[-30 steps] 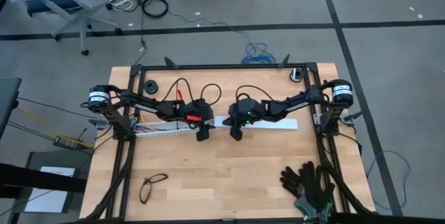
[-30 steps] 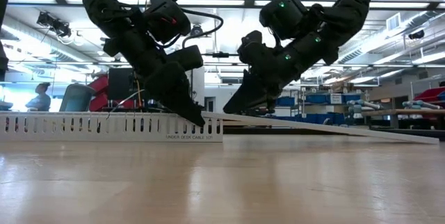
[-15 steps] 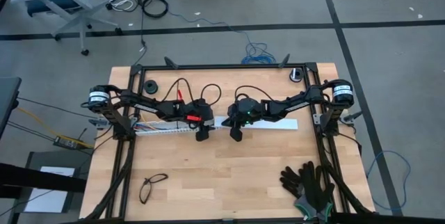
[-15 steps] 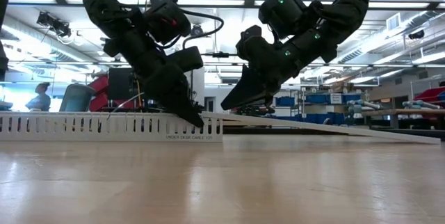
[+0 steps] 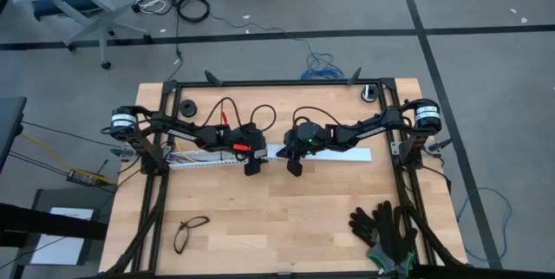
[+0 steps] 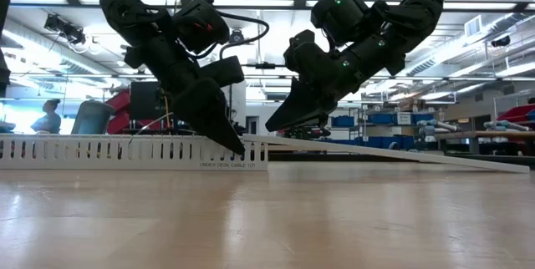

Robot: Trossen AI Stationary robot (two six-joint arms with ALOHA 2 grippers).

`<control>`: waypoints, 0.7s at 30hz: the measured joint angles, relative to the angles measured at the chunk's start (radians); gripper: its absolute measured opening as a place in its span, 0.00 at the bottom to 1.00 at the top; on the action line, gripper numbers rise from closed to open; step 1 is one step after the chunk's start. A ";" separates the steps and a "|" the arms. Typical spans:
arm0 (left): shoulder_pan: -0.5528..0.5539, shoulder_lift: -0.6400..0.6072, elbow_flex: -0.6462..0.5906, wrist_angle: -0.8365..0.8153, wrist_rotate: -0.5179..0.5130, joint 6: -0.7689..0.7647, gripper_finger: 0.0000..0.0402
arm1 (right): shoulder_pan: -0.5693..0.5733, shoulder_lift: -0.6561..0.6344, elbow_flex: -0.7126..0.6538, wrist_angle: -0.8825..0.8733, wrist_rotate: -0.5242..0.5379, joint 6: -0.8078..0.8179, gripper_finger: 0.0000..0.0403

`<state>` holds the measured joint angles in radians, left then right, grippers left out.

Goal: Ziptie cables
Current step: Close the white cable duct using the cover

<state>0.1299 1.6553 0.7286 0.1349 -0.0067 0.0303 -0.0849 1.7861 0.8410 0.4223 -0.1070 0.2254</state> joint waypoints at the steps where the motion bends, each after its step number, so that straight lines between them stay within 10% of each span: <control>1: 0.000 -0.005 0.000 -0.003 0.000 0.001 0.76 | 0.000 -0.005 0.000 -0.007 0.000 0.000 0.00; 21: -0.006 -0.101 -0.087 -0.045 -0.008 -0.025 0.69 | -0.001 -0.136 0.000 -0.241 0.061 -0.036 0.00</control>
<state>0.1242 1.5547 0.6412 0.0894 -0.0142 0.0049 -0.0860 1.6497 0.8406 0.1815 -0.0455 0.1890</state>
